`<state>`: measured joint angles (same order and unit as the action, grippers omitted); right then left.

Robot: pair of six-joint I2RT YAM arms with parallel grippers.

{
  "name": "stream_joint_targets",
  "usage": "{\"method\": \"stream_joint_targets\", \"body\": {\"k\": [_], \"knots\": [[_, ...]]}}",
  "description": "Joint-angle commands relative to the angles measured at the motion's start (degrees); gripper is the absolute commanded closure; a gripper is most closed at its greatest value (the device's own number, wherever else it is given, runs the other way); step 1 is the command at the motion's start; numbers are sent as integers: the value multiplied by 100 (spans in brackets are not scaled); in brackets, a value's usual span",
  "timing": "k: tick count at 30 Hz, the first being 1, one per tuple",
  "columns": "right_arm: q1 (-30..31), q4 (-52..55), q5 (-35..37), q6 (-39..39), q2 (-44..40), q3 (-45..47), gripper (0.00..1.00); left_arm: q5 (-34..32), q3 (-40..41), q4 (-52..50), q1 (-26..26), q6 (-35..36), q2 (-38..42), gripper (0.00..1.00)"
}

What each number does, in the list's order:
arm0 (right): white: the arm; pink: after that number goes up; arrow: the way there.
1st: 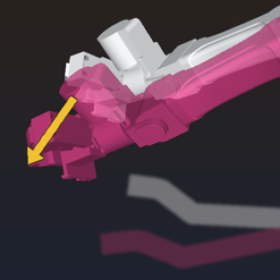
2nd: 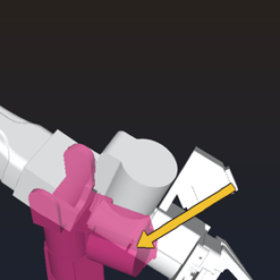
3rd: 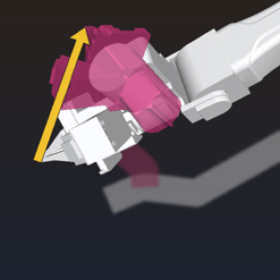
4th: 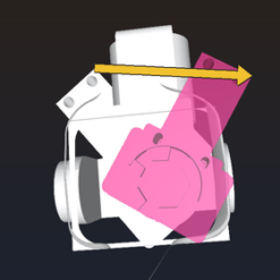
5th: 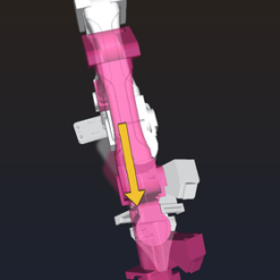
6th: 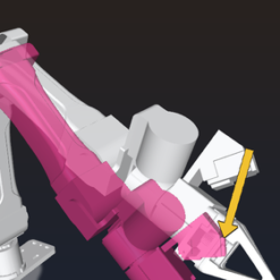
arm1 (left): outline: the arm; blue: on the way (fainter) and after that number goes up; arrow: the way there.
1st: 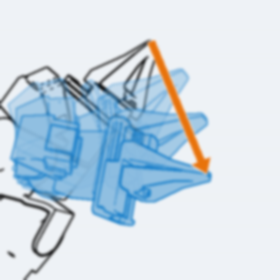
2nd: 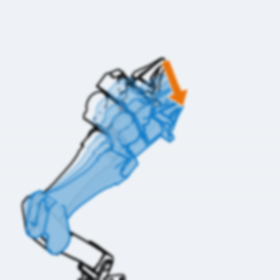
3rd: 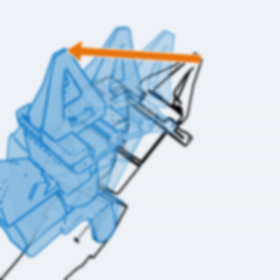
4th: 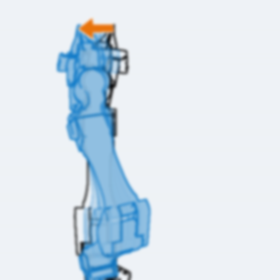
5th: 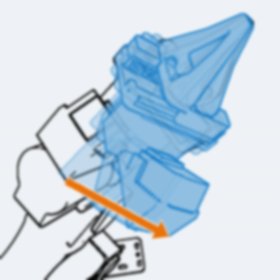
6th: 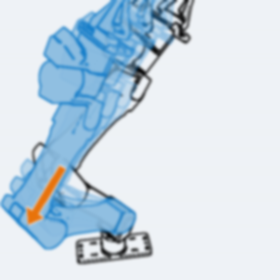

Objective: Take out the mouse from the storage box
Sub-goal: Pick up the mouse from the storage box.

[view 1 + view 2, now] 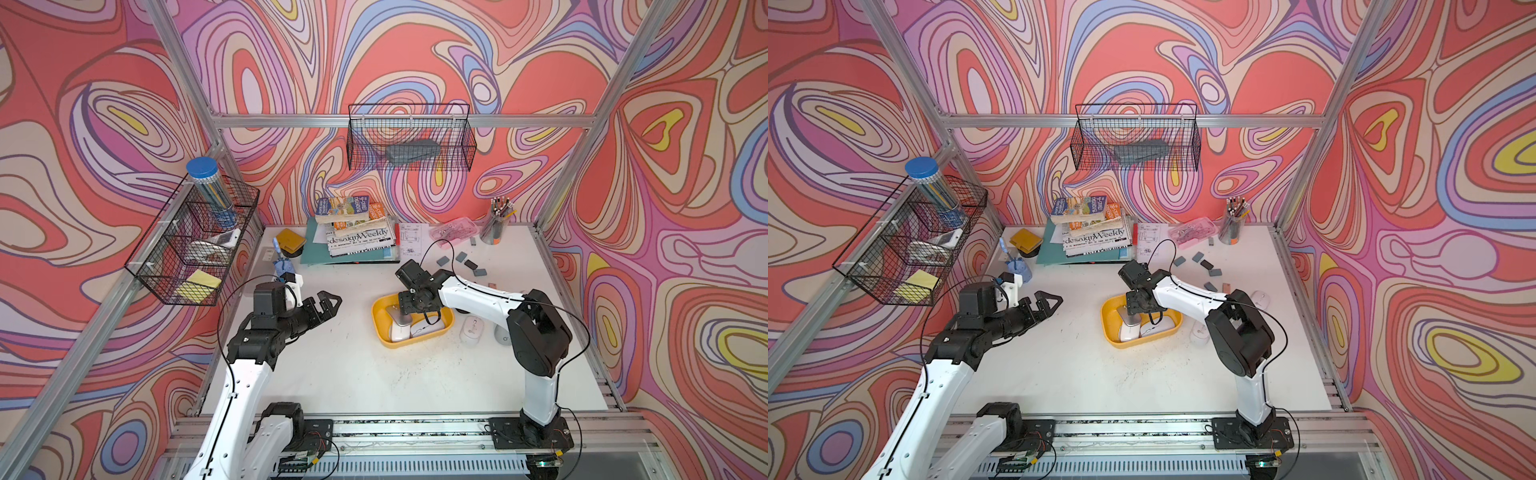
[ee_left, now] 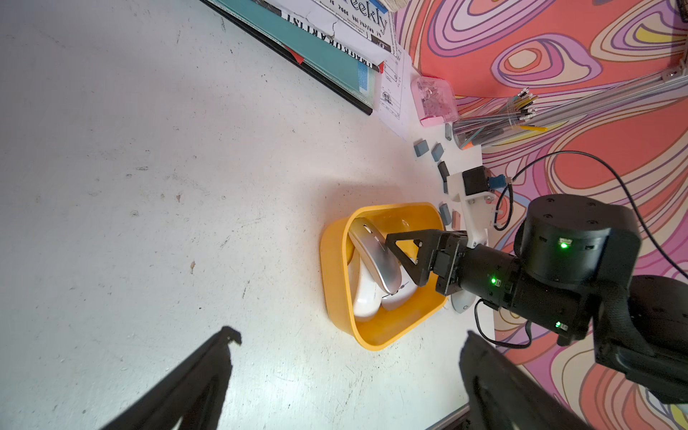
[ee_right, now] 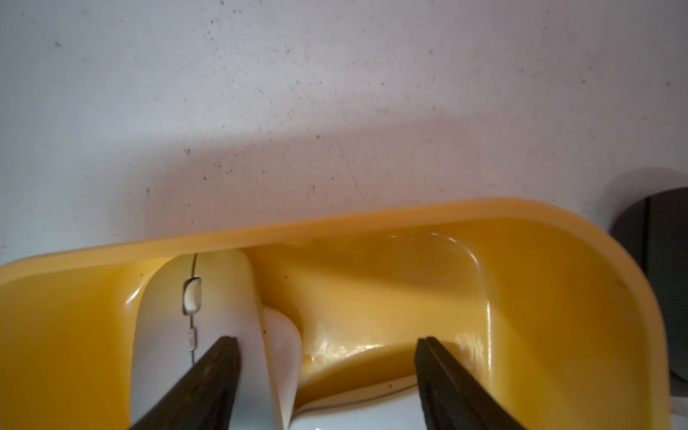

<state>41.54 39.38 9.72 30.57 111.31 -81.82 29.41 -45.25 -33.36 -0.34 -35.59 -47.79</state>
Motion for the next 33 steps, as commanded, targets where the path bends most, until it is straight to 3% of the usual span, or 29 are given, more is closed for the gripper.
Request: {"method": "stream_joint_targets", "body": {"k": [1, 11, 18, 24, 33], "knots": [[64, -66, -295, -264, -233, 359, 24, 0, 53, 43, -10, 35, -2, 1], [-141, -310, -954, -743, -463, 162, 20, -6, 61, 41, -9, 38, -24, 1], [-302, -328, -2558, -1502, -223, -134, 15, 8, 52, 47, -10, 42, -49, 1], [-322, 151, -2969, -1819, 306, -554, 14, 5, 52, 49, -10, 35, -33, 1], [-322, 317, -2982, -1974, 539, -542, 13, 53, 34, 59, -5, 52, -57, 1]]}}
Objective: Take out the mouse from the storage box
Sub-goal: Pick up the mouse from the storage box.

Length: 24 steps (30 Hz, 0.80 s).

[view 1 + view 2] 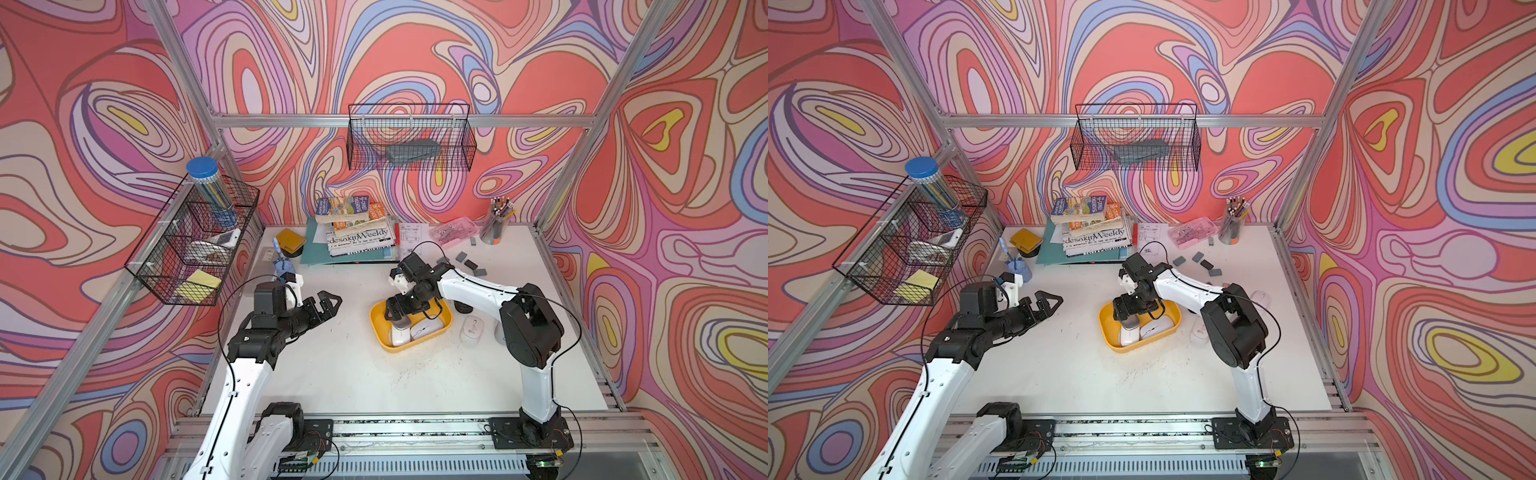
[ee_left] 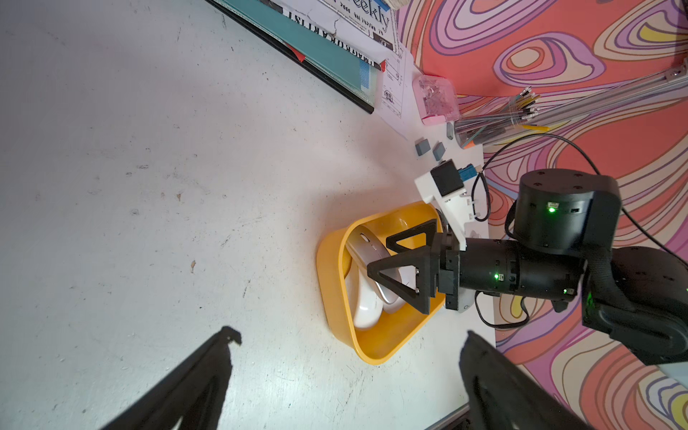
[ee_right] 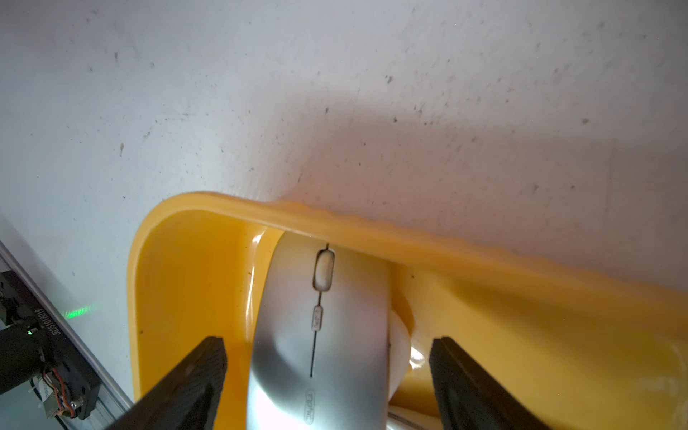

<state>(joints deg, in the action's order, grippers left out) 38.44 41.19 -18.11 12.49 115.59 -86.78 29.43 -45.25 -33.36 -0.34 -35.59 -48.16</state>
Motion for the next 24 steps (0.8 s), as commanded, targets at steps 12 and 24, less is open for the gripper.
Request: {"method": "stream_joint_targets", "body": {"k": [12, 24], "knots": [[34, 316, -290, -231, 273, -31, 18, 75, 53, 64, -10, 57, -5, 1], [190, 354, 275, -81, 326, -180, 34, 87, 60, 49, -8, 57, 10, 1]]}}
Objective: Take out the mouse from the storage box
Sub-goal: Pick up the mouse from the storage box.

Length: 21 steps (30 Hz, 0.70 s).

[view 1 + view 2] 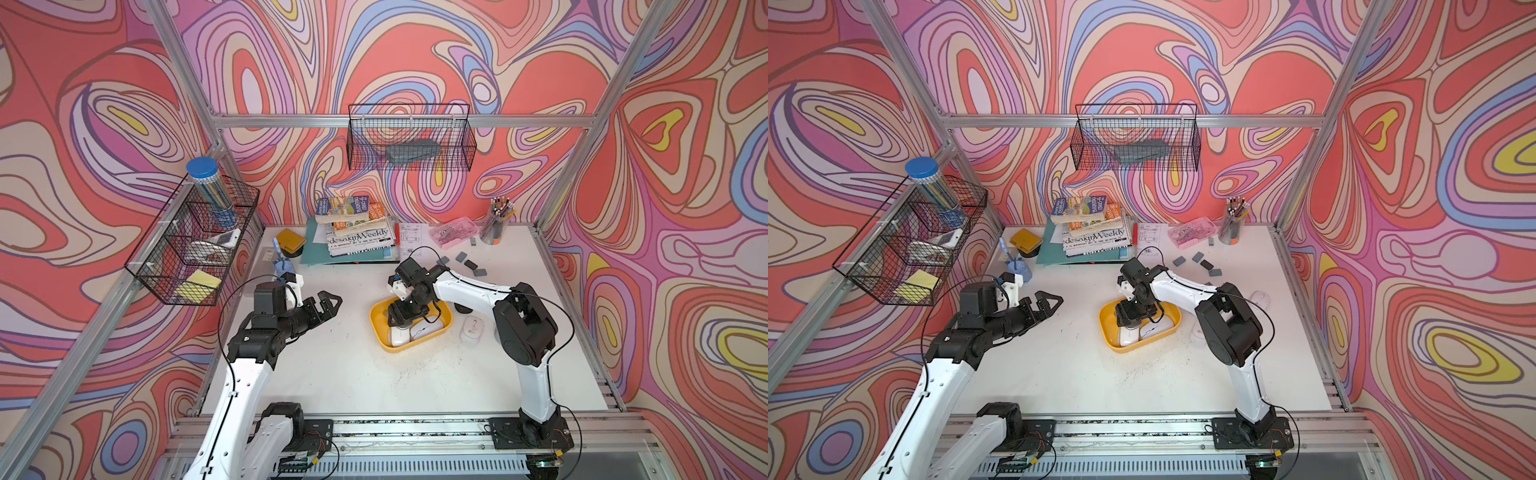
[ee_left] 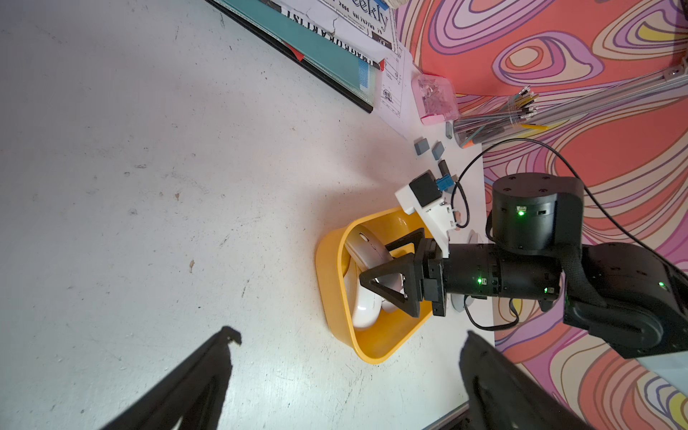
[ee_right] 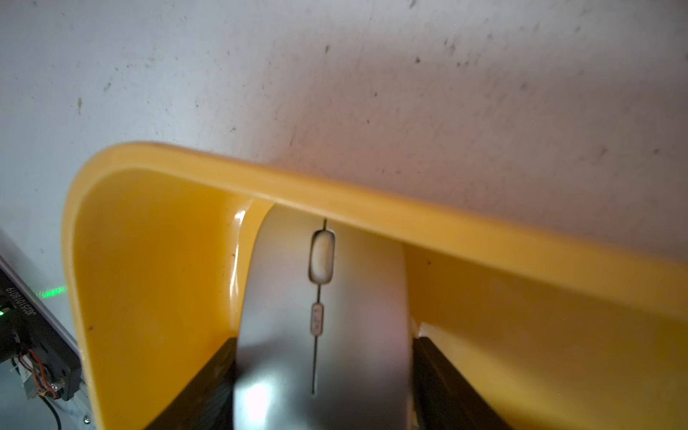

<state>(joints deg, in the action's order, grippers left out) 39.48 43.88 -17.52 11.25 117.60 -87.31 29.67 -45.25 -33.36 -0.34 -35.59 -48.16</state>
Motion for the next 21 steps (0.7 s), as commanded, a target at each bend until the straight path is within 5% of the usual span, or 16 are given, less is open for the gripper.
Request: {"method": "stream_joint_targets", "body": {"k": [1, 21], "knots": [[103, 86, 295, 67, 117, -129, 36, 64, 61, 49, -10, 58, 11, 1], [284, -117, 1243, 505, -1176, 99, 44, 62, 61, 67, -8, 49, 19, 1]]}}
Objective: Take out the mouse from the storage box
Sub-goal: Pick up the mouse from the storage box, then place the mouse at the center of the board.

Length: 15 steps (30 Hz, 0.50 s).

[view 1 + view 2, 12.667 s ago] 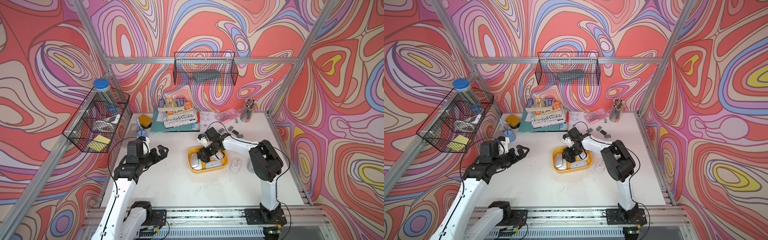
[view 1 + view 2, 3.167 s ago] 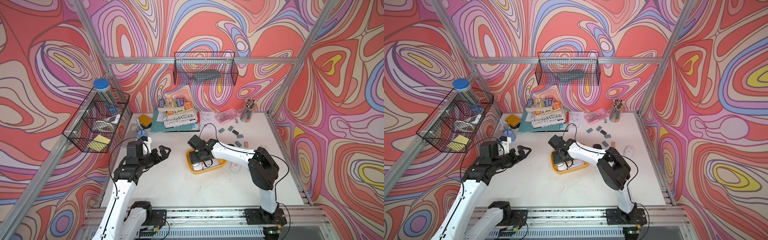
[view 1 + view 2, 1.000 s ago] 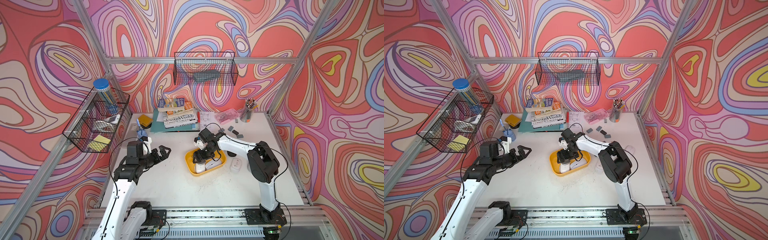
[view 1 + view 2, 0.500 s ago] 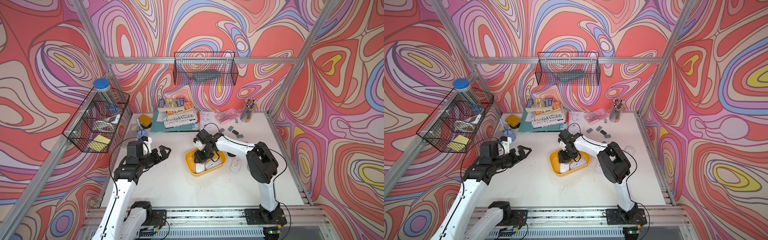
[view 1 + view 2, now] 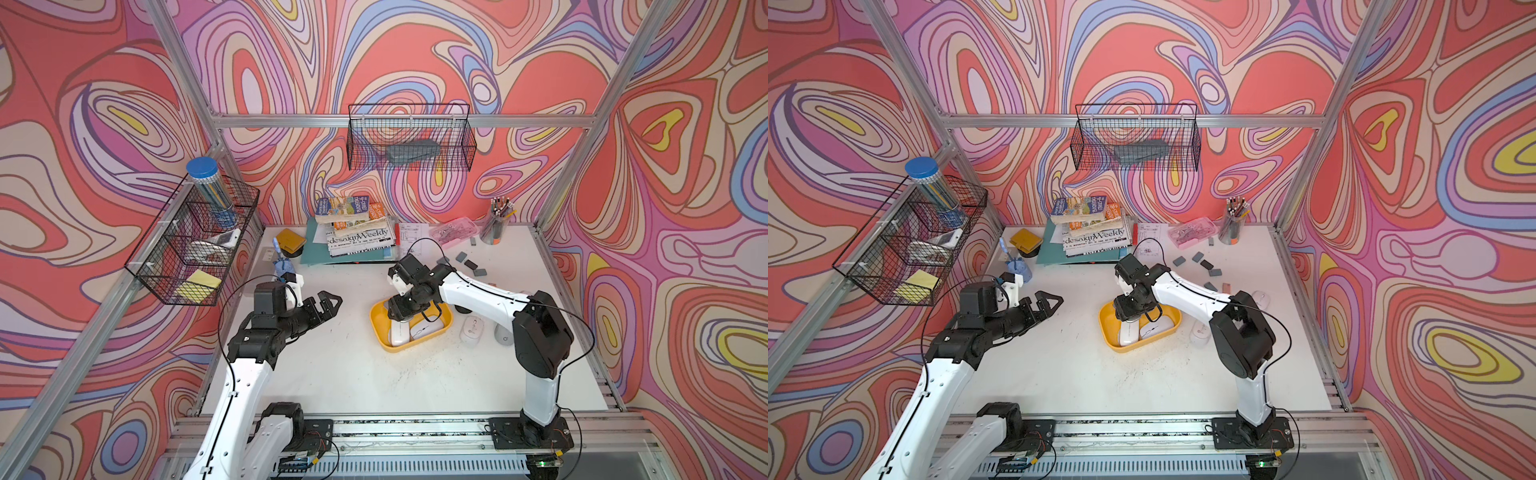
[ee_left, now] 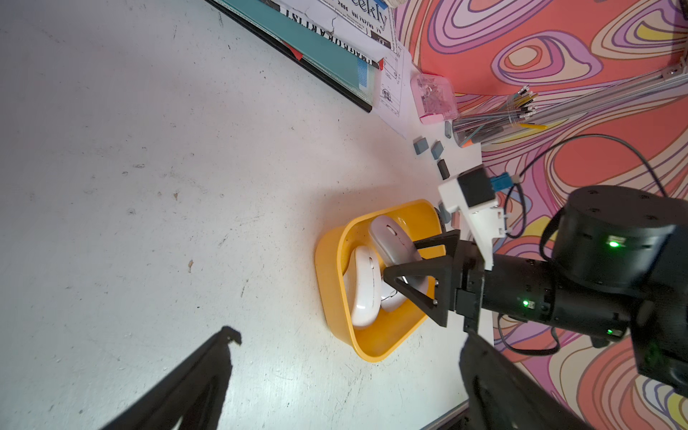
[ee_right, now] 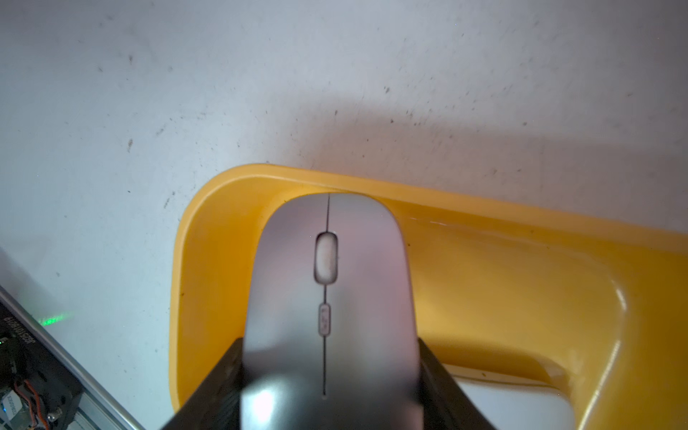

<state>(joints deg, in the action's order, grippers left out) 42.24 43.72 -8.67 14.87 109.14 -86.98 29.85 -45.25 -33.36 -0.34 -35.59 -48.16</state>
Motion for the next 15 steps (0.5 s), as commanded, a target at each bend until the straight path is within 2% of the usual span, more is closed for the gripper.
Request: {"method": "stream_joint_targets", "body": {"k": [1, 8, 12, 15], "knots": [[6, 5, 546, 231, -430, 103, 44, 41, 61, 71, -9, 44, 18, 1], [-5, 580, 1453, 1081, -1976, 1275, 44, 96, 69, 98, -10, 30, 26, 1], [2, 913, 1455, 1819, -3036, 2318, 44, 125, 74, 127, -10, 17, 42, 1], [11, 942, 1304, 2362, -3531, 3122, 45, 120, 69, 112, -10, 22, 56, 1]]}}
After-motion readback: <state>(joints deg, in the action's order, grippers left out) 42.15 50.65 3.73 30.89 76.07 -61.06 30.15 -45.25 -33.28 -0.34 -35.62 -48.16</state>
